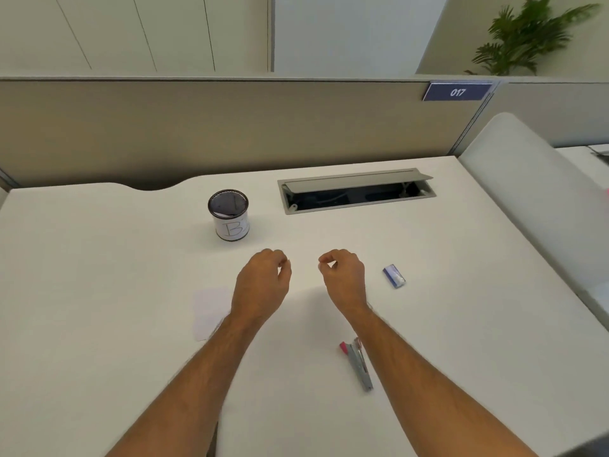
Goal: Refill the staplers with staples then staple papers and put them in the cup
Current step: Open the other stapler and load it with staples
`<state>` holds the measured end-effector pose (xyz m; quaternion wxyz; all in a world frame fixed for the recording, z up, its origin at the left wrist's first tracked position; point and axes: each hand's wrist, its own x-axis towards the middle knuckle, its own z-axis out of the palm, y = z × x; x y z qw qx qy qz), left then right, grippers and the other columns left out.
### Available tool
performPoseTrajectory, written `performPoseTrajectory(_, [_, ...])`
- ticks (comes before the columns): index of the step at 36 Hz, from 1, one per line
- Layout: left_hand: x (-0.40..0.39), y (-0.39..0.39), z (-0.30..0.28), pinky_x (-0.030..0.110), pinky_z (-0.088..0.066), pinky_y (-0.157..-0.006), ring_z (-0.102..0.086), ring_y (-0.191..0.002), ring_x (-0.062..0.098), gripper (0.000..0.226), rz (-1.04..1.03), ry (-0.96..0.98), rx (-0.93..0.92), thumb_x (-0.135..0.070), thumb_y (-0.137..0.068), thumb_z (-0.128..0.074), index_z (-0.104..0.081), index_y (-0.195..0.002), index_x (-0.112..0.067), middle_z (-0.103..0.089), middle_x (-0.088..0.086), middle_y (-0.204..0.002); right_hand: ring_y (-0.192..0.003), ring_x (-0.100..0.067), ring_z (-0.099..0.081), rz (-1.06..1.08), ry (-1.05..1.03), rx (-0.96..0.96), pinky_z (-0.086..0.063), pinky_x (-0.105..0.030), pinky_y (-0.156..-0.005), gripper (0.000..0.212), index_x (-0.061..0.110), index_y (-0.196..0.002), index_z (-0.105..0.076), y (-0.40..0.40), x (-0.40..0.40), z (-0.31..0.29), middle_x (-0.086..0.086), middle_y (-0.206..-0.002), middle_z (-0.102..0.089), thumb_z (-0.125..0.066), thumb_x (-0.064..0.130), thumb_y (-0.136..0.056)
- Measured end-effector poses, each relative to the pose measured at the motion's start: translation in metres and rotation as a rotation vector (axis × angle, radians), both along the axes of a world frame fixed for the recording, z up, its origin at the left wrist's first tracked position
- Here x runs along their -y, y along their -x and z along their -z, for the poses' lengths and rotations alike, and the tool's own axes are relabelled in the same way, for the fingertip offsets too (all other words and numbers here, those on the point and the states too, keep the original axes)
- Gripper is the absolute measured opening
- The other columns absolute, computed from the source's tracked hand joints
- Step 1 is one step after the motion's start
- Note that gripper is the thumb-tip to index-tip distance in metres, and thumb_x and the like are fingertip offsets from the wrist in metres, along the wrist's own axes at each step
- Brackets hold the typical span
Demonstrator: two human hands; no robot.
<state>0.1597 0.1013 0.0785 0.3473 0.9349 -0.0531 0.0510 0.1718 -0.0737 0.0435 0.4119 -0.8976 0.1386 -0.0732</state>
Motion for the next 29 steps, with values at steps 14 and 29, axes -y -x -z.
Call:
performPoseTrajectory(14, [0.097,0.043,0.014,0.038,-0.051,-0.083,-0.062,-0.094,0.021,0.024,0.123,-0.072,-0.089,-0.029,-0.104,-0.051,-0.069,-0.102,-0.014,-0.068,0.0,-0.098,-0.111,-0.029,-0.058,0.179,0.021,-0.089,-0.049,-0.032,-0.083,0.02,0.005,-0.109,-0.069,0.041,0.126,0.014,-0.009,-0.108,-0.066,-0.069,0.013,-0.091])
performPoseTrajectory(29, [0.156,0.029,0.013,0.038,-0.051,-0.087,-0.062,-0.099,0.021,0.027,0.12,-0.054,-0.133,-0.031,-0.105,-0.051,-0.068,-0.108,-0.011,-0.069,0.003,-0.103,-0.118,-0.031,-0.046,0.204,0.188,-0.331,-0.047,-0.037,-0.086,0.04,0.005,-0.121,-0.058,0.022,0.16,0.036,-0.015,-0.122,-0.055,-0.069,0.03,-0.092])
